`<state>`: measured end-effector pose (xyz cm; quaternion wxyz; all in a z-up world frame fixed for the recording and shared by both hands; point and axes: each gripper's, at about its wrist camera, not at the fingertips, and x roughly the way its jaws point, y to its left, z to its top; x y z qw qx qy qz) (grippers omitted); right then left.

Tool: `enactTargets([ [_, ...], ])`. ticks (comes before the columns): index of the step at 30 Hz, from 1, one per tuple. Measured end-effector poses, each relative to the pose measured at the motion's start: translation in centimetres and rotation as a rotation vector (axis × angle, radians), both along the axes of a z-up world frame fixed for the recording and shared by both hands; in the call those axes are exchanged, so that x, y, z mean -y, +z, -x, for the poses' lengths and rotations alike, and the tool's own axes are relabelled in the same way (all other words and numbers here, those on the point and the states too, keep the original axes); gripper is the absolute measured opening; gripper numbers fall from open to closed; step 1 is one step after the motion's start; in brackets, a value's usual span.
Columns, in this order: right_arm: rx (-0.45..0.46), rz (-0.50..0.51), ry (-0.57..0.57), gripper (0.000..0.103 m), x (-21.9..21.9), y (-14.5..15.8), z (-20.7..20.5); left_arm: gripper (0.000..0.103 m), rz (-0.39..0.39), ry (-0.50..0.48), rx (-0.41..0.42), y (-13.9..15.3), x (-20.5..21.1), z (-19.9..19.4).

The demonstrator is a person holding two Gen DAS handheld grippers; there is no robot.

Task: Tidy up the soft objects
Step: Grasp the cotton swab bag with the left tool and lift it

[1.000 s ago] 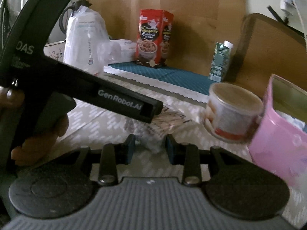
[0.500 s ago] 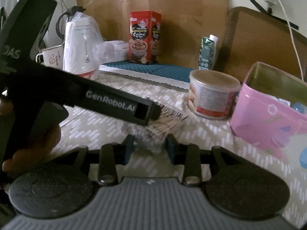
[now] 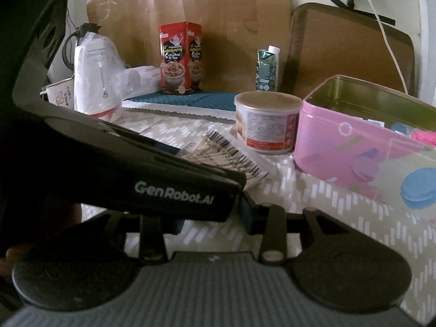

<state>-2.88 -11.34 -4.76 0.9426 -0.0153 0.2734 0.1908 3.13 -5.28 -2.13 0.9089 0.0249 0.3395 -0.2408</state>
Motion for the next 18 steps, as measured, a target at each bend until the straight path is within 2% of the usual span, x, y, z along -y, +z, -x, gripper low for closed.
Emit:
enactTargets([
  [5, 0.022, 0.043, -0.006, 0.042, -0.2, -0.1, 0.6, 0.063, 0.011, -0.001, 0.019, 1.1, -1.4, 0.3],
  [7, 0.035, 0.07, -0.014, 0.045, 0.1, -0.1, 0.9, 0.064, 0.028, 0.003, 0.014, 1.7, -2.1, 0.1],
  [9, 0.039, 0.081, -0.03, 0.052, 0.5, -0.1, 1.1, 0.064, 0.056, 0.003, -0.006, 2.1, -2.6, -0.4],
  [13, 0.025, 0.067, -0.035, 0.053, 0.9, 0.0, 0.8, 0.064, 0.086, 0.002, -0.101, 1.2, -2.6, -1.7],
  [15, 0.026, 0.078, -0.031, 0.054, 0.6, -0.1, 0.7, 0.06, 0.097, -0.005, -0.152, 0.3, -2.4, -2.1],
  [17, 0.024, 0.076, -0.016, 0.055, 0.3, -0.1, 0.4, 0.038, 0.147, -0.03, -0.168, 0.0, -2.4, -1.9],
  [18, 0.022, 0.07, -0.002, 0.052, 0.1, -0.1, 0.3, 0.037, 0.149, -0.037, -0.168, 0.2, -2.2, -1.8],
])
